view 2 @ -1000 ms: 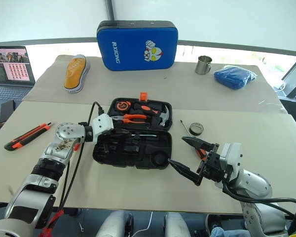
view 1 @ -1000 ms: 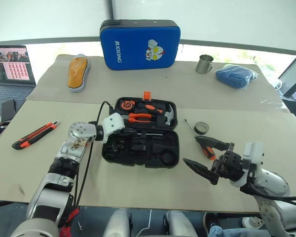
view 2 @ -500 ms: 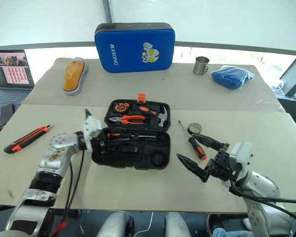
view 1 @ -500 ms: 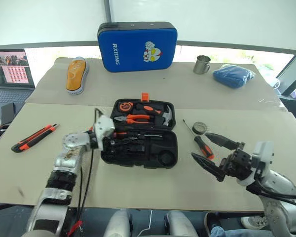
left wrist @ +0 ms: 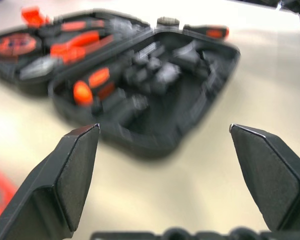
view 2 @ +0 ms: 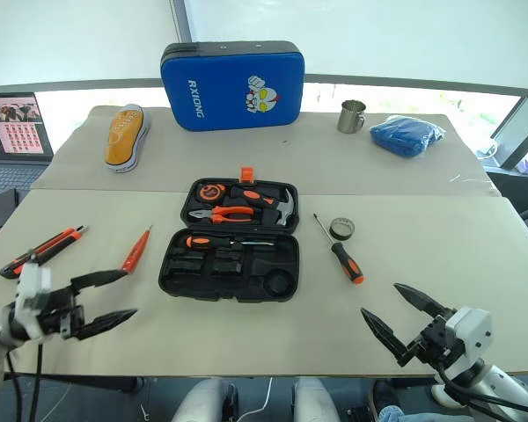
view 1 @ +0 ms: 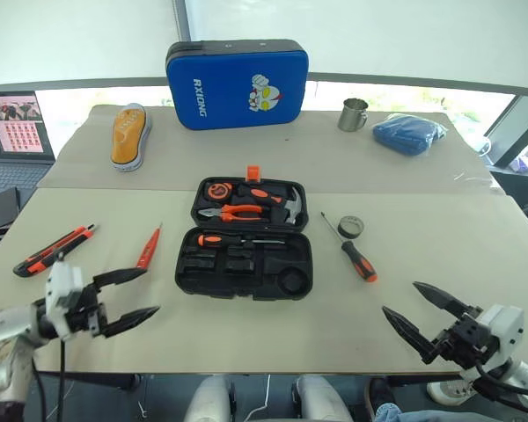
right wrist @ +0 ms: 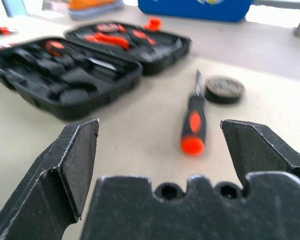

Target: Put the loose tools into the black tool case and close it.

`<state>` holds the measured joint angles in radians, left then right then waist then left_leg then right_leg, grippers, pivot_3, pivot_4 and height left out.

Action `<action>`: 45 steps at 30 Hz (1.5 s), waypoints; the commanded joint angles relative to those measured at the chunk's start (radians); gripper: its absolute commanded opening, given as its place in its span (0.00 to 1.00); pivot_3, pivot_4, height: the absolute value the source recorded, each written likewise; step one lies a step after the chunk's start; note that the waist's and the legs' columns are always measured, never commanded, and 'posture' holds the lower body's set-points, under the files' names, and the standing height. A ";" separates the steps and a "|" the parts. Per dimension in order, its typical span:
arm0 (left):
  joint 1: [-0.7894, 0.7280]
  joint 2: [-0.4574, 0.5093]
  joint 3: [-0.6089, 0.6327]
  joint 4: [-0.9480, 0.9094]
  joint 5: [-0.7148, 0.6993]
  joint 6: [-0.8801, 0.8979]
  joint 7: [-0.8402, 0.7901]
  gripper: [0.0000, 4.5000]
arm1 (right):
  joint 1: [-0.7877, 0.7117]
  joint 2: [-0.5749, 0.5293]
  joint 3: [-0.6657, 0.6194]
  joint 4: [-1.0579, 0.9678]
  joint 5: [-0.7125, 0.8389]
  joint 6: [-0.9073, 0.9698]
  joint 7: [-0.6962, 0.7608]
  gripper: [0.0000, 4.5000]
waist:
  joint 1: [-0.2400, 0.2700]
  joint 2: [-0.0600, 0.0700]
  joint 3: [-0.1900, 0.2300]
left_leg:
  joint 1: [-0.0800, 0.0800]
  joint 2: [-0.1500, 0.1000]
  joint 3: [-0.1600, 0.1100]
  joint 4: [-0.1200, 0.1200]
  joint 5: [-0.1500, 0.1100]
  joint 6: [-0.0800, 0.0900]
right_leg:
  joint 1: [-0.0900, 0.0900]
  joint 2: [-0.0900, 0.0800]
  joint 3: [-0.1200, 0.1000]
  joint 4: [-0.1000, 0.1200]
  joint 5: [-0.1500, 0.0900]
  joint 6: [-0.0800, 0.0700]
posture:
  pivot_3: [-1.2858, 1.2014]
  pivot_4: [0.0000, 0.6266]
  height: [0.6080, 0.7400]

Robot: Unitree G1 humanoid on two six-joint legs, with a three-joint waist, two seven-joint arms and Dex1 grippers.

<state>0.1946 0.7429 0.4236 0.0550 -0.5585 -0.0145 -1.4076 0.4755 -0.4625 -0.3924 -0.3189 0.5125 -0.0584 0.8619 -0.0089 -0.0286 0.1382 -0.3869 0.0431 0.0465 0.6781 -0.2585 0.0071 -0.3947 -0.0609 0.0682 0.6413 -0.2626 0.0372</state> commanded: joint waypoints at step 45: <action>0.066 -0.094 -0.013 -0.281 -0.100 0.066 0.200 1.00 | -1.026 -0.253 0.573 0.057 -0.120 0.667 0.147 0.23 | -0.031 -0.003 0.003 | -0.006 0.004 0.006 -0.002 0.000 0.000 | -0.012 0.007 0.001 0.001 0.001 -0.005 | 0.52 0.24 1.00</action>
<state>0.2445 0.6540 0.3759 -0.2118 -0.6516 0.0694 -1.2170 -0.4799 -0.7360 0.0799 -0.3178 0.4782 0.5995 1.0221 -0.0400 -0.0319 0.1414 -0.3927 0.0467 0.0524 0.6760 -0.2587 0.0073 -0.4064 -0.0544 0.0696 0.6430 -0.2612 0.0318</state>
